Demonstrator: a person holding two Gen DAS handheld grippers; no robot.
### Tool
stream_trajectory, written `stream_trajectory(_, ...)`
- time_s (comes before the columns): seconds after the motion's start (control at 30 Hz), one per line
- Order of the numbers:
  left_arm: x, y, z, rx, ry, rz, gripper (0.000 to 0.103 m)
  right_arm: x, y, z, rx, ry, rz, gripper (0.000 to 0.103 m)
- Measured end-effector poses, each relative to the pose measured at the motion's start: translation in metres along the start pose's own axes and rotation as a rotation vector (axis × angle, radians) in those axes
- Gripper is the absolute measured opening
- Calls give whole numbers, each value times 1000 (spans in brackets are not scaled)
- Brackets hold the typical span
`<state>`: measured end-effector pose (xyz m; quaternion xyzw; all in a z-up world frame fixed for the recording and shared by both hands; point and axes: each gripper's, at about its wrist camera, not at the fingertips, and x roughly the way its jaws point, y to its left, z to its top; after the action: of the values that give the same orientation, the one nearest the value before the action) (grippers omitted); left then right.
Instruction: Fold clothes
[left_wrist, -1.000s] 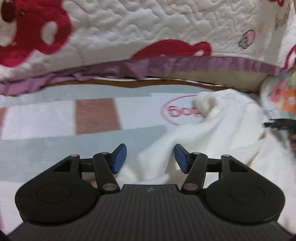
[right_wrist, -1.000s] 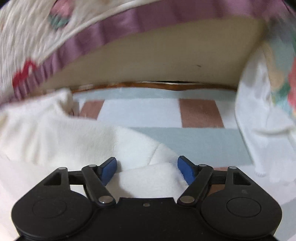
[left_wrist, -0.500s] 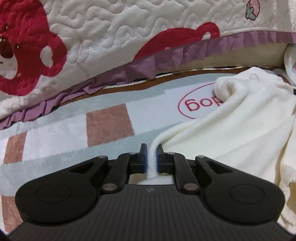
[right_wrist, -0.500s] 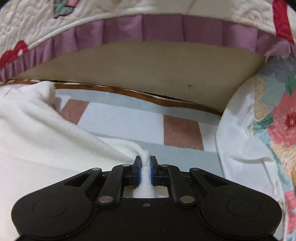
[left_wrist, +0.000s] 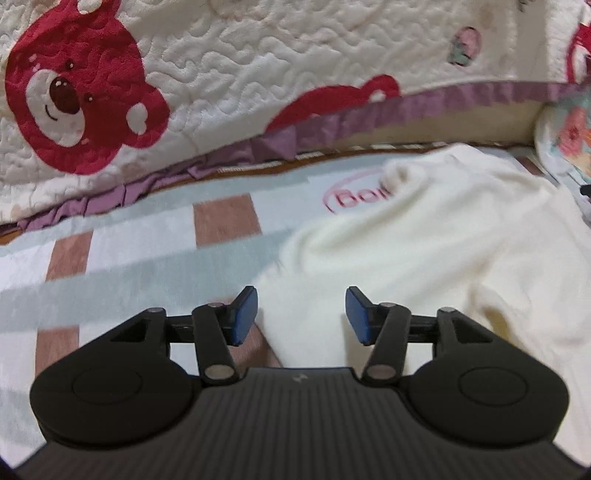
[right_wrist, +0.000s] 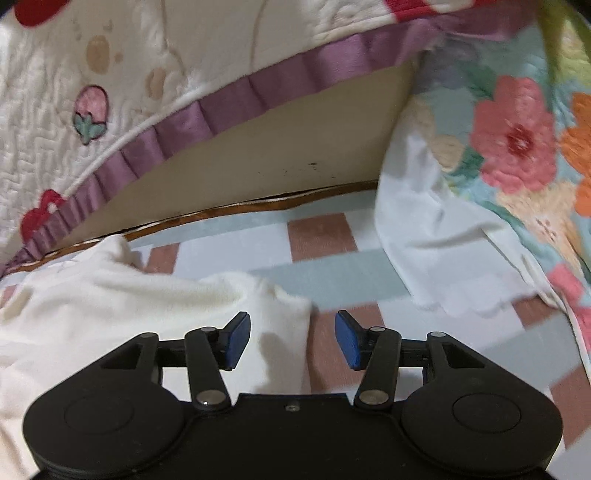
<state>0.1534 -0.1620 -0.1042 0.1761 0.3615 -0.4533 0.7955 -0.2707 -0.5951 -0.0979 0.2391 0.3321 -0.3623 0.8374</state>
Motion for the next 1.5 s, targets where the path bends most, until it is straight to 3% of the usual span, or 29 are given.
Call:
stream_trajectory(0.1,-15,-11,-22,16,112,-91,52,-18,-7,-18,-1,36,28,57)
stream_trajectory(0.23,-30,-17,-54,-56,342,-340,47,-34,-13,-31,-52,127,55,57)
stream_trajectory(0.43,-47,-21,-96,-120,519,-465,46,-78,-20,-62,-46,250,137,57)
stream_trajectory(0.53,-56,-40,-124,-78,586,-471,46,-101,-18,-102,-24,302,140,57)
stream_trajectory(0.63,-68,-53,-137,-48,600,-490,46,-123,-15,-141,2,338,181,57)
stream_trajectory(0.73,-75,-54,-144,-60,618,-508,46,-145,-18,-169,84,373,215,57)
stream_trajectory(0.93,-79,-53,-165,-131,719,-578,48,-180,-28,-211,161,404,197,57)
stream_trajectory(1.03,-77,-67,-184,-101,799,-577,48,-187,-31,-238,199,450,197,57)
stream_trajectory(1.13,-80,-78,-195,-74,830,-597,50,-197,-32,-254,187,450,201,57)
stream_trajectory(1.2,-80,-79,-197,-94,833,-602,52,-202,-36,-261,195,454,201,58)
stream_trajectory(1.27,-77,-77,-198,-155,827,-612,61,-206,-40,-267,186,472,203,58)
stream_trajectory(1.37,-73,-73,-202,-264,821,-610,61,-210,-46,-276,195,495,213,59)
stream_trajectory(1.4,-74,-72,-203,-280,815,-606,60,-211,-45,-276,200,500,226,58)
stream_trajectory(1.43,-76,-73,-204,-280,806,-599,55,-211,-45,-276,207,506,241,40)
stream_trajectory(1.47,-79,-75,-204,-253,793,-578,31,-210,-45,-274,240,506,273,14)
stream_trajectory(1.5,-83,-78,-204,-200,780,-542,17,-210,-45,-271,272,506,302,15)
